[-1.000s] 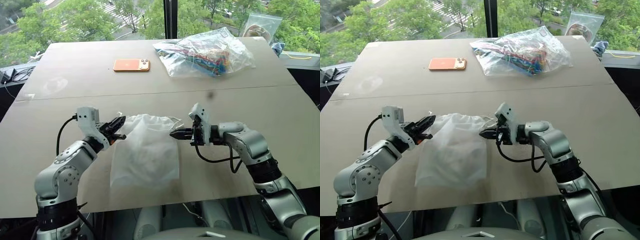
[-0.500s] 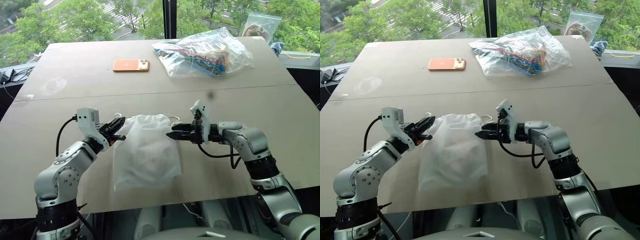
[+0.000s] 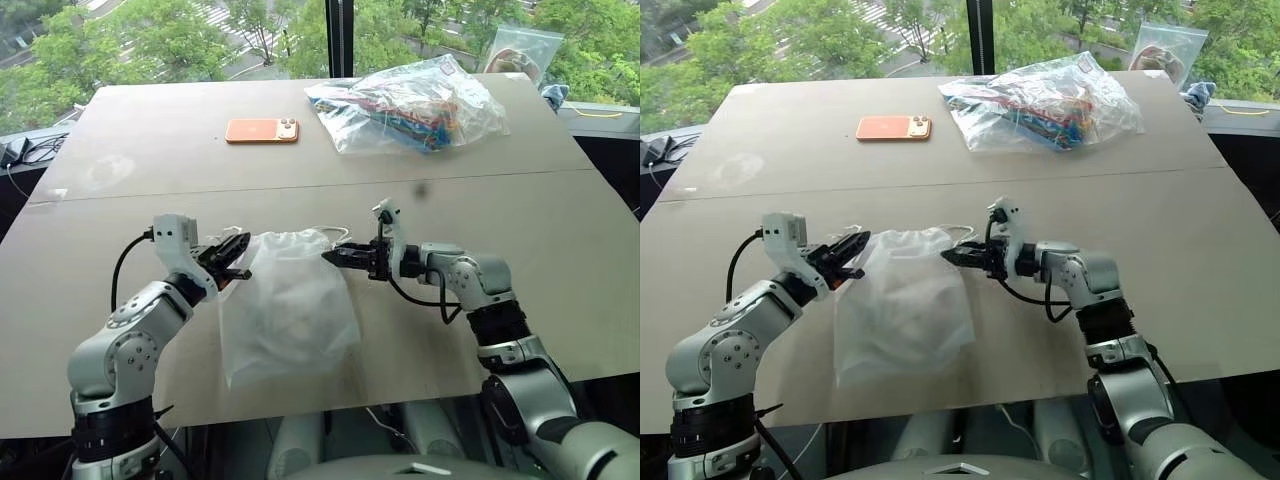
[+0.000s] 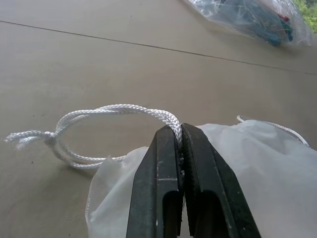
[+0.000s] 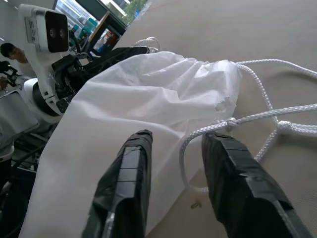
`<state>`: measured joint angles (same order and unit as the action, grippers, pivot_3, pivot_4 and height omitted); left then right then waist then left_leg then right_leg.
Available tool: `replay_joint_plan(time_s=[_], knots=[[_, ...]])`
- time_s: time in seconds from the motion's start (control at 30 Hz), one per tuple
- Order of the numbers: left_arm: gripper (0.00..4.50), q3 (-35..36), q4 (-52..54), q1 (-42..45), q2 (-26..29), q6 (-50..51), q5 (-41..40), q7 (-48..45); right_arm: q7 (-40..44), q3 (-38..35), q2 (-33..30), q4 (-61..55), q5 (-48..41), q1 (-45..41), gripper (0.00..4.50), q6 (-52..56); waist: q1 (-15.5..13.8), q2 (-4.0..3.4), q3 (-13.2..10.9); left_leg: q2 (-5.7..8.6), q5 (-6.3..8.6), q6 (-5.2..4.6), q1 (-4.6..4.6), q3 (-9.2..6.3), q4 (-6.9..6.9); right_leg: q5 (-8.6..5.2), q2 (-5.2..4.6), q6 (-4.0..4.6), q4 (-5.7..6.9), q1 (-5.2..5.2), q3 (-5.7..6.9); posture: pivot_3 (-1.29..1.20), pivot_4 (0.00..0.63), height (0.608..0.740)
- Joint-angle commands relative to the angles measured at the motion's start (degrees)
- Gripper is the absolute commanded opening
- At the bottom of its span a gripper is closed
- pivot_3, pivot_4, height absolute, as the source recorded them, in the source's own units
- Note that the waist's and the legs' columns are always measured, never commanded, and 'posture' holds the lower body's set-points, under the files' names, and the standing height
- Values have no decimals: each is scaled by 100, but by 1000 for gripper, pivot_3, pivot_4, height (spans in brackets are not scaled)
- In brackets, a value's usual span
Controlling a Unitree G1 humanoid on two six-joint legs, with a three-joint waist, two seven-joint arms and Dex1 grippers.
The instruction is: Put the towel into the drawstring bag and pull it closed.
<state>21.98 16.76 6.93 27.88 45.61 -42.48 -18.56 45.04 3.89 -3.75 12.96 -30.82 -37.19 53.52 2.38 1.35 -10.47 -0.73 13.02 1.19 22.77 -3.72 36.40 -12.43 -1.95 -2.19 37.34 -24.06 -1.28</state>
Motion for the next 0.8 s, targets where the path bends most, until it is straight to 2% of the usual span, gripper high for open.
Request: replay_joint_plan(time_s=[0.03,0.27,0.43,0.63,0.8], knots=[[0,103,180,52,92,-64,-45,-63,-83,-223,176,-3,-261,-101,70,31,-1,0,0,0,0,0,0,0,0,0,0,0,0,0,0,0,150,740],[0,87,163,48,106,-89,-19,-92,-147,-424,206,-73,-400,-72,70,82,-1,0,0,0,0,0,0,0,0,0,0,0,0,0,0,0,150,740],[0,74,128,53,97,-132,25,-119,-275,-1122,216,-547,-1120,-200,70,257,-2,-1,0,0,0,0,0,0,0,0,0,0,1,0,0,0,150,740],[0,746,-375,809,-2,-513,-85,350,-1262,-2659,110,-883,-2429,-1025,70,101,-10,-2,-4,0,0,-1,1,-4,1,0,1,0,8,-2,5,0,150,740],[0,1192,-1083,1888,303,-1081,220,765,-1983,-3585,-482,-764,-3242,-2042,70,-180,-22,-2,-8,2,0,-1,6,-4,3,0,-1,0,7,-2,7,0,150,740]])
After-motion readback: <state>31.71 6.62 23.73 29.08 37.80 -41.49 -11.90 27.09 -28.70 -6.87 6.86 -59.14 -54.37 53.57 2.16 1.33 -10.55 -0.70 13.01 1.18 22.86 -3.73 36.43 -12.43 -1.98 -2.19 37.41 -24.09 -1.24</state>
